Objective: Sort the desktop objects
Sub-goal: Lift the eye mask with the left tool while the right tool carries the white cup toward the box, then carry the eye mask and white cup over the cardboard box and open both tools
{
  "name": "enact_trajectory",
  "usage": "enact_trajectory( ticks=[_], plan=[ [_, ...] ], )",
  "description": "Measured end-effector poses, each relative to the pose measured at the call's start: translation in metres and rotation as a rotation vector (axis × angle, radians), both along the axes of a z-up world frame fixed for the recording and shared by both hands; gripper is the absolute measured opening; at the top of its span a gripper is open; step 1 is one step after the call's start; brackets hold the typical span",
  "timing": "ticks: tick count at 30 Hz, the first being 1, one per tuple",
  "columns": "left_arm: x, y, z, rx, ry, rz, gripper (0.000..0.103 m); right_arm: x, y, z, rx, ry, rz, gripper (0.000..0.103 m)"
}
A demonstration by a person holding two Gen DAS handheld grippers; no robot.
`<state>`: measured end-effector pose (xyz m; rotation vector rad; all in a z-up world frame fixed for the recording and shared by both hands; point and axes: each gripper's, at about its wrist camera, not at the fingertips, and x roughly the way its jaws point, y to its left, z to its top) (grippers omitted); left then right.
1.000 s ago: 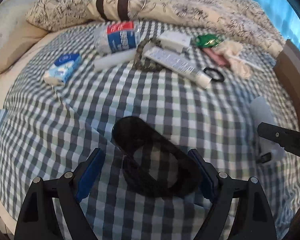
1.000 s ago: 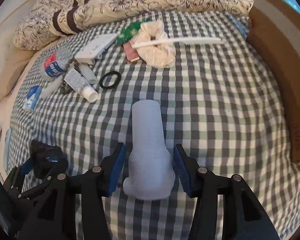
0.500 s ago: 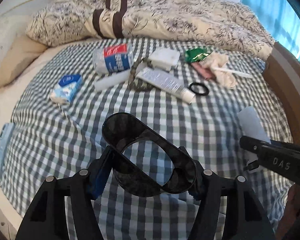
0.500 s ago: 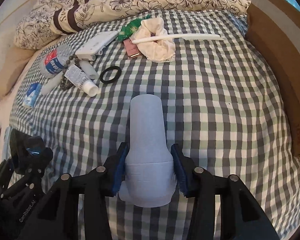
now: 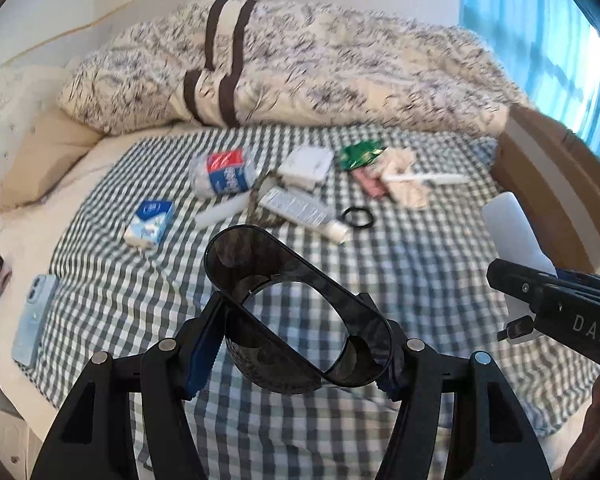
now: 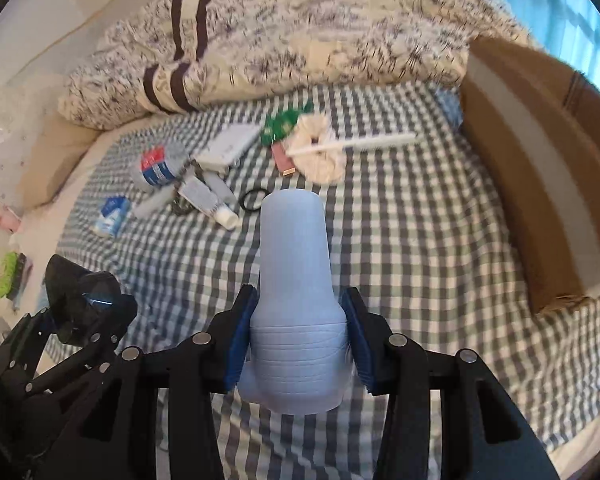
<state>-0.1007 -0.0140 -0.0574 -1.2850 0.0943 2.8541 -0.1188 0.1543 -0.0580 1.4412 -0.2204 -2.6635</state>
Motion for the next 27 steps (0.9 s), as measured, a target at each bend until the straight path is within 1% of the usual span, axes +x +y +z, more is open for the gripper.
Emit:
enact_trajectory(
  ticks=[9,15,18,22,27],
  plan=[
    [0.023,0.037,0.050,0.022,0.091,-0.052,0.065,0.044,0.030,0.055,0.031,0.104,-0.024,0.044],
    [0.029,0.079,0.074,0.018,0.128,-0.117,0.065,0.062,0.066,0.085,0.027,0.160,-0.070,0.044],
    [0.024,0.103,0.089,0.027,0.151,-0.150,0.065,0.064,0.083,0.096,0.026,0.176,-0.089,0.044],
    [0.012,0.140,0.106,0.034,0.164,-0.198,0.065,0.064,0.117,0.112,0.028,0.199,-0.132,0.043],
    [-0.008,0.203,0.115,0.034,0.172,-0.289,0.065,0.061,0.165,0.127,0.049,0.217,-0.206,0.043]
  ],
)
